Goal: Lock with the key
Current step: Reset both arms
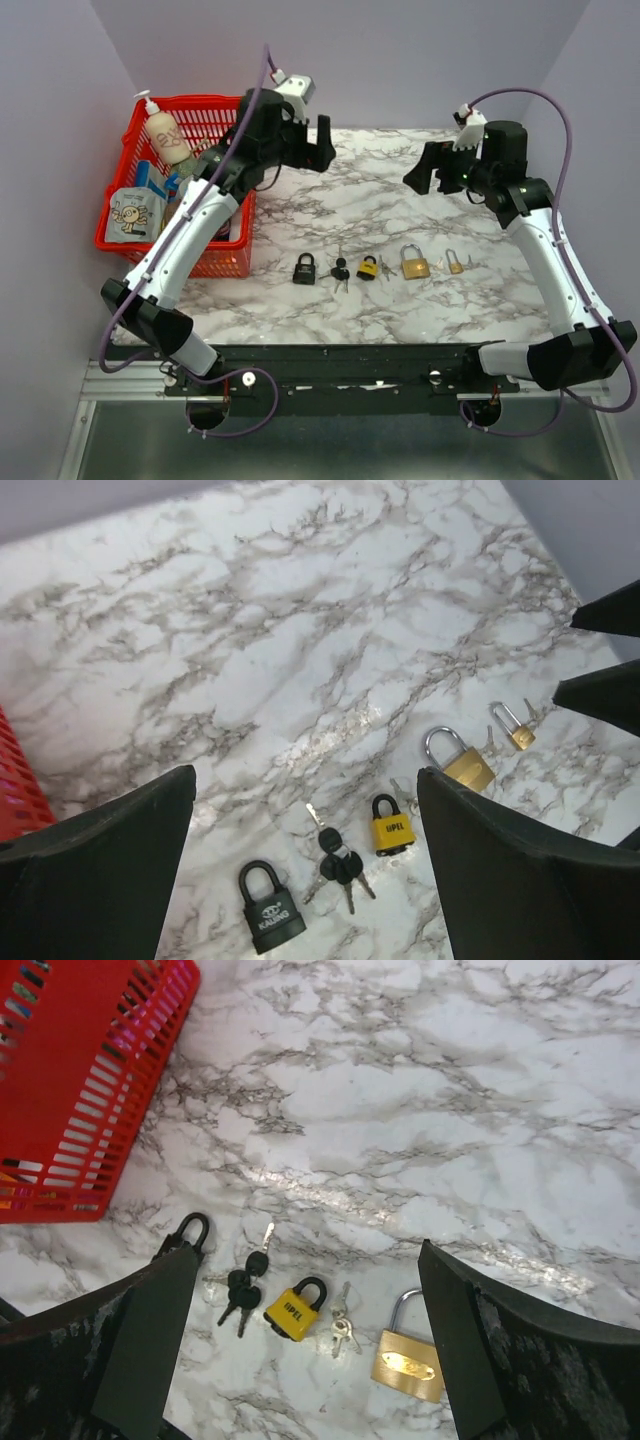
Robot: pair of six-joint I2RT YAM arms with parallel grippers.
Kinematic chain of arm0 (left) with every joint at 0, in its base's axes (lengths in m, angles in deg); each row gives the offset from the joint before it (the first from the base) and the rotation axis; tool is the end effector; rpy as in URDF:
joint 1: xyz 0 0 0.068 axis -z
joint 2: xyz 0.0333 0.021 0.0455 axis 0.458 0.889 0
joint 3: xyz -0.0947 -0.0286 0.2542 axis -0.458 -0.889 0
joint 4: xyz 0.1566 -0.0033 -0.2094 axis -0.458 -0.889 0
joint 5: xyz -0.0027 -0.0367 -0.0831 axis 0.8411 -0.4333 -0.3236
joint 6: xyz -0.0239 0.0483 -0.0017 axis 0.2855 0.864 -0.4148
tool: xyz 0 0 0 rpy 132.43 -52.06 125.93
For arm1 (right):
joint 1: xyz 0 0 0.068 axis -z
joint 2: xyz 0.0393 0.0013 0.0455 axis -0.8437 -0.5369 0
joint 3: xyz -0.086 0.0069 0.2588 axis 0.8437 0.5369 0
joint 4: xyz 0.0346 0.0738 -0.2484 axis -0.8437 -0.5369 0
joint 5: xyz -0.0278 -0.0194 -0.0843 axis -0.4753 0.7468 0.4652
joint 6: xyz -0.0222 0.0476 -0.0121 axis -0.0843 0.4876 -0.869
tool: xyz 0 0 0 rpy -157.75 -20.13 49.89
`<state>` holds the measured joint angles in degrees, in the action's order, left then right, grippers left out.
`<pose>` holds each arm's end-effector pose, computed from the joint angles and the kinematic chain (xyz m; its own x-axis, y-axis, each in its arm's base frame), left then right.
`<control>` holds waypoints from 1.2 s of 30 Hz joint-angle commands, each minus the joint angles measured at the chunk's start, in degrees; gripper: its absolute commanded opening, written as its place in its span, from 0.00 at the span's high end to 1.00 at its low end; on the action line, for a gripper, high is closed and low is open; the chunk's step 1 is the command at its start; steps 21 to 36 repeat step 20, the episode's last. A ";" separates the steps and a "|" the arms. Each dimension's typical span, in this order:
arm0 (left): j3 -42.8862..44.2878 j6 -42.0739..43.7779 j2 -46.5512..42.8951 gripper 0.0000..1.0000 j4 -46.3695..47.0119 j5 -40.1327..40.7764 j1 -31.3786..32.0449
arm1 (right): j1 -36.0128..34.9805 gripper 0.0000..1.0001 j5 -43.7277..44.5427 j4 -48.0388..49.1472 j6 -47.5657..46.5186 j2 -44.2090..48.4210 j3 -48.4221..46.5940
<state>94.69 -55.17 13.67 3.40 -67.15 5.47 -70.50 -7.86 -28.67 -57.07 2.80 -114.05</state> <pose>0.2846 -0.1852 0.4383 -0.4946 -0.0078 -0.8691 0.4641 0.8431 -0.2716 0.2804 0.0764 0.3896 -0.5491 0.0220 -0.8355 -0.4071 0.8660 0.2904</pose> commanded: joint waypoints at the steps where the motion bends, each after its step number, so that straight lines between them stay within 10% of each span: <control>1: 8.28 7.65 4.05 0.01 -11.83 -9.93 -6.35 | 3.74 0.00 -5.58 -4.16 -5.28 2.27 -2.16; 10: 5.92 9.42 1.07 0.01 -13.43 -12.50 -19.02 | 7.96 0.00 -4.62 -6.45 -7.22 4.64 4.07; 36: 4.87 7.57 1.25 0.01 -14.22 -9.93 -19.20 | 8.14 0.00 -4.18 -6.27 -8.18 5.35 2.24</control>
